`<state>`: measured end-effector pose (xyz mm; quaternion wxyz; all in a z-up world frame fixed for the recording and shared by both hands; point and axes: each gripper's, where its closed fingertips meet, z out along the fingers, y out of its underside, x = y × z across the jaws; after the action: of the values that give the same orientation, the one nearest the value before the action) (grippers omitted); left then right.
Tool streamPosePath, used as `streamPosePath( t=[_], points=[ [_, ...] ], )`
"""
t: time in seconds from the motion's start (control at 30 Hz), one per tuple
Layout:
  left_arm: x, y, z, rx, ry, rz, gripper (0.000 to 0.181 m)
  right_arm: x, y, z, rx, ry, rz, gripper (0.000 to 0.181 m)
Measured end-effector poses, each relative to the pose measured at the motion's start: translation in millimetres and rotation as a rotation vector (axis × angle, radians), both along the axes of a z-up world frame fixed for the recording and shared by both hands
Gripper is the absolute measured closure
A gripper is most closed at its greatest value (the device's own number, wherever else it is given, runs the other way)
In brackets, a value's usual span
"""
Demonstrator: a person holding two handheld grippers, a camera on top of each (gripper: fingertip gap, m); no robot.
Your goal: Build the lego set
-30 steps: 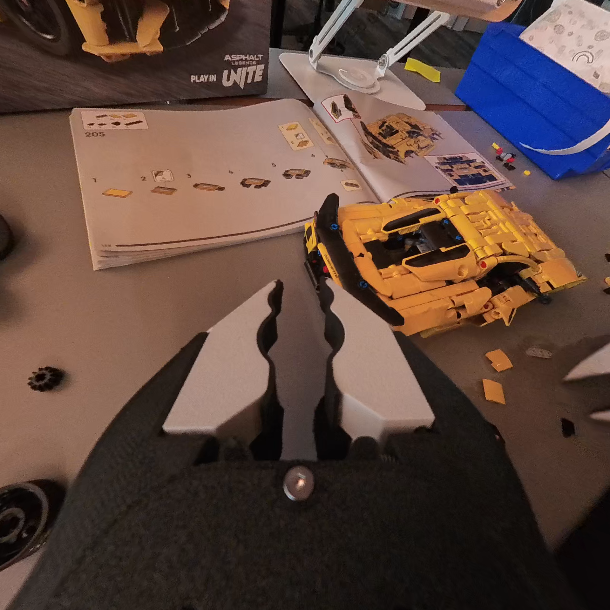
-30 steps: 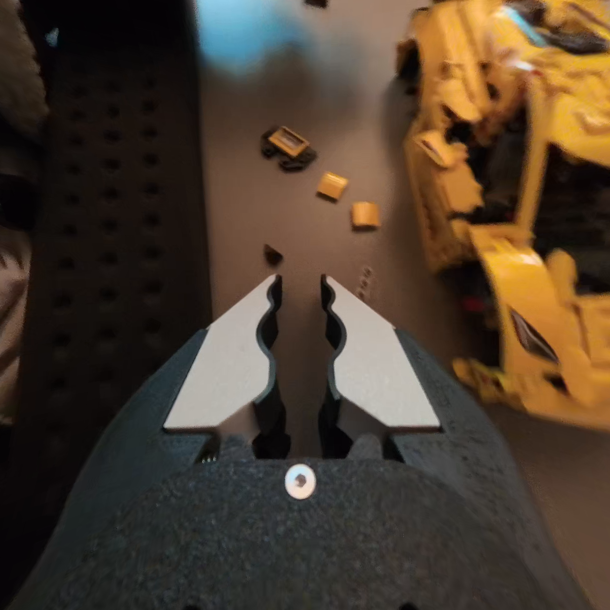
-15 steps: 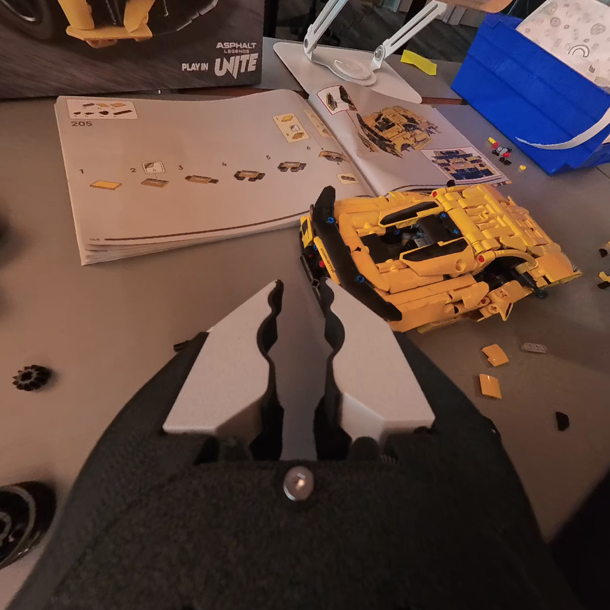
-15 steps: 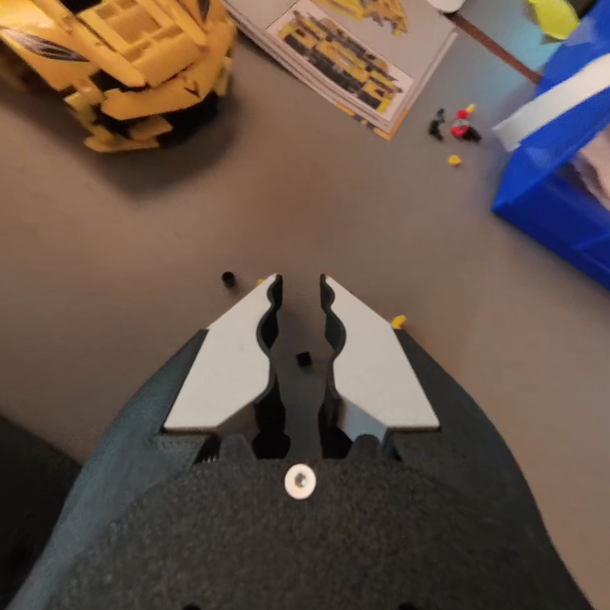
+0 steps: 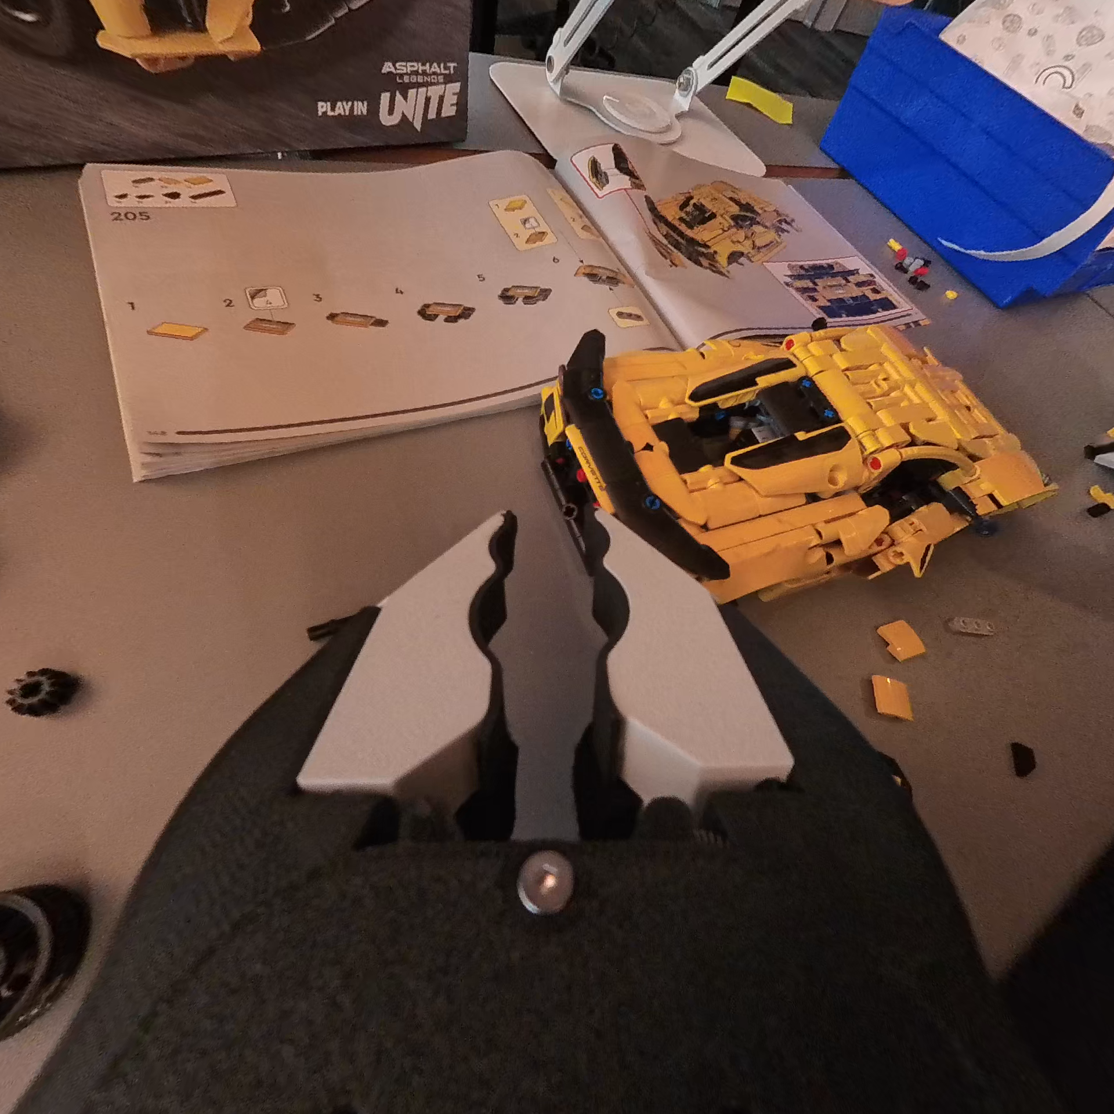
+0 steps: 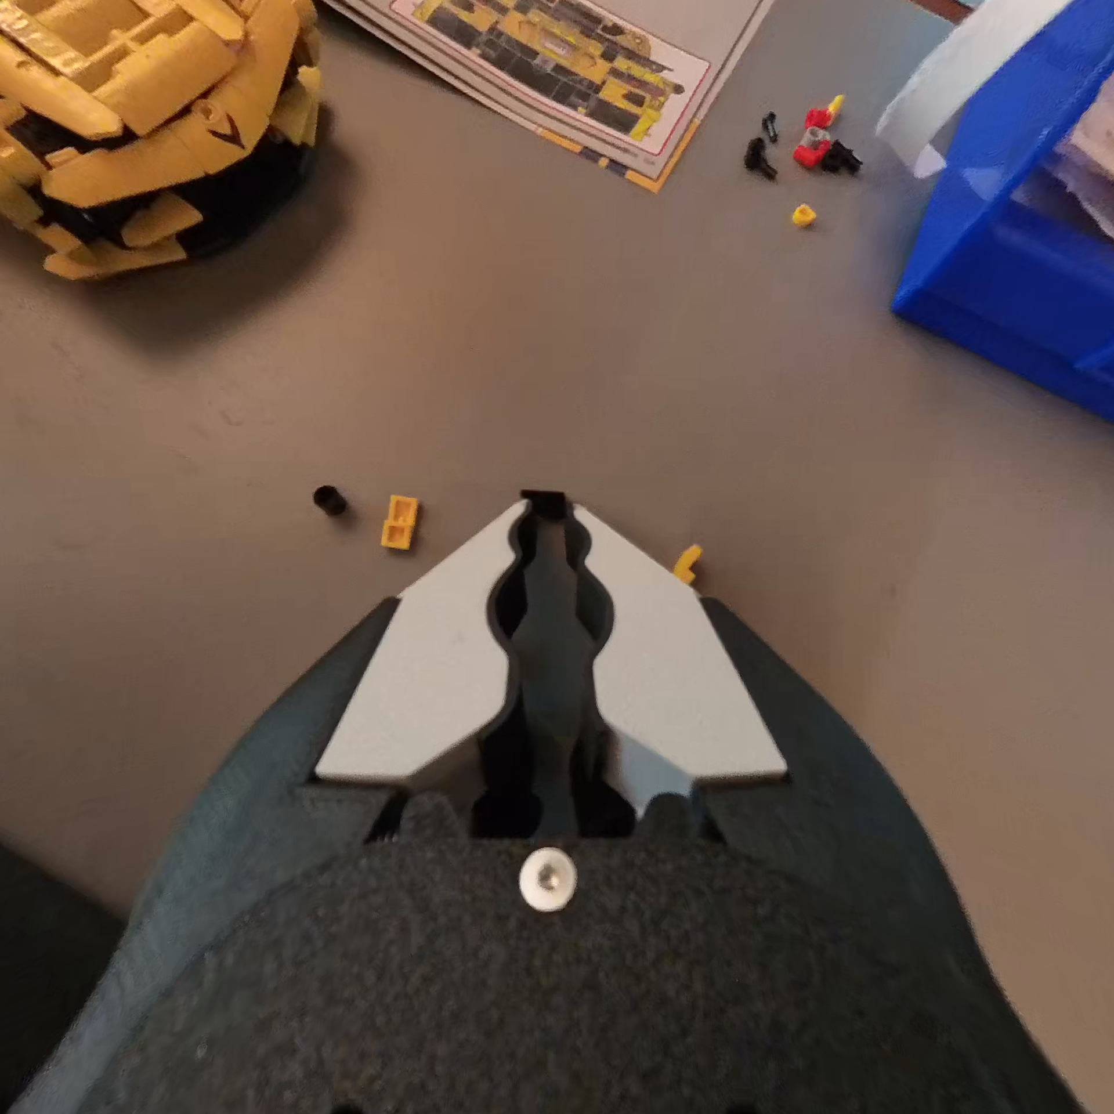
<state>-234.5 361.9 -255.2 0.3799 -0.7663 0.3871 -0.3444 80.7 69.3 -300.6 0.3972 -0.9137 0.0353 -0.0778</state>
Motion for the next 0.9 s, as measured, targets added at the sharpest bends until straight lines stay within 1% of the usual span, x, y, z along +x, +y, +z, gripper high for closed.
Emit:
streamPosePath(
  t=[0.07, 0.13, 0.23, 0.3, 0.4, 0.43, 0.6, 0.7, 0.73, 0.8, 0.9],
  points=[
    [0, 0, 0, 0.0, -0.001, 0.0, 0.159, -8, 5, 4, 0.007, 0.016, 0.035, 0.173],
    [-1, 0, 0, -0.002, -0.002, 0.002, 0.159, -30, 15, 14, 0.035, 0.028, 0.122, 0.173],
    [-1, 1, 0, -0.003, -0.003, 0.004, 0.159, -103, 29, 30, 0.041, 0.089, 0.418, 0.173],
    [0, 0, -1, -0.003, -0.001, 0.002, 0.159, -149, 33, 32, 0.022, 0.102, 0.589, 0.174],
    [0, 0, -1, 0.007, 0.007, 0.0, 0.159, -199, 44, 22, -0.01, 0.139, 0.72, 0.174],
    [0, 0, -1, 0.009, 0.009, -0.001, 0.159, -210, 48, 17, -0.027, 0.138, 0.745, 0.173],
    [0, -2, -1, 0.021, 0.01, -0.007, 0.159, -245, 67, 0, -0.069, 0.123, 0.824, 0.173],
    [-1, -1, -1, 0.023, 0.004, -0.005, 0.159, -258, 73, -1, -0.052, 0.097, 0.849, 0.17],
    [-1, -1, 0, 0.025, 0.002, -0.002, 0.159, -264, 73, 3, -0.033, 0.123, 0.873, 0.164],
    [-1, -1, 0, 0.023, -0.001, -0.001, 0.159, -272, 77, 20, 0.069, 0.216, 0.894, 0.162],
    [0, -2, -1, 0.023, -0.001, -0.008, 0.159, -267, 83, 34, 0.149, 0.296, 0.888, 0.161]
  ],
)
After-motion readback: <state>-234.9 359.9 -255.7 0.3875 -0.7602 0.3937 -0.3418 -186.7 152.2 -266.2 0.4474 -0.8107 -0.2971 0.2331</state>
